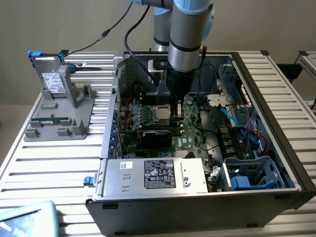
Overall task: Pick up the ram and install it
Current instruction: 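Press down the ram until it locks into place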
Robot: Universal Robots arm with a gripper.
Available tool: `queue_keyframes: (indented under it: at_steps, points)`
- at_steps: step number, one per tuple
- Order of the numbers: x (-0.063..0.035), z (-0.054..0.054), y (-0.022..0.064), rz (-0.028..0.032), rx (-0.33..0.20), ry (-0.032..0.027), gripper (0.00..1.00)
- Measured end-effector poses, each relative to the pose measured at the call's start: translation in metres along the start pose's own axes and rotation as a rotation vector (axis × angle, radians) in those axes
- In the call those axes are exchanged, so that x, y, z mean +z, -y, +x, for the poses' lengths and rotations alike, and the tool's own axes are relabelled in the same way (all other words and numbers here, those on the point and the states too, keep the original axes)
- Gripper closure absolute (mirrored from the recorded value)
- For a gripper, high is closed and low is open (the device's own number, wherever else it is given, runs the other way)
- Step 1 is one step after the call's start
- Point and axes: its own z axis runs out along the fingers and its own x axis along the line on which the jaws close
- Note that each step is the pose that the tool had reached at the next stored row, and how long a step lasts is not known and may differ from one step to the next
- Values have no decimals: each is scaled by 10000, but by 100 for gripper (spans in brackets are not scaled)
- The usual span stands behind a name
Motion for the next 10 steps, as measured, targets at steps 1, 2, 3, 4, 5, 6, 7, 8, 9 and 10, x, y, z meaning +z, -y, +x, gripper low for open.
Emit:
queue_keyframes:
  at_steps: [1, 2, 3, 4, 5, 6, 7, 8, 9, 10]
  points:
    - [0, -1, -4, 0, 0, -1, 89]
    - [0, -2, -10, 0, 0, -1, 89]
    - [0, -3, -15, 0, 0, -1, 89]
    - [1, -4, -22, 0, 0, 0, 89]
    - [1, -4, -28, 0, -1, 0, 89]
    - [1, -4, -36, 0, 0, 0, 89]
    - [1, -5, -44, 0, 0, -1, 89]
    - [1, -5, -53, 0, 0, -1, 89]
    - [2, -5, -62, 0, 0, -1, 89]
    - [2, -5, -72, 0, 0, -1, 89]
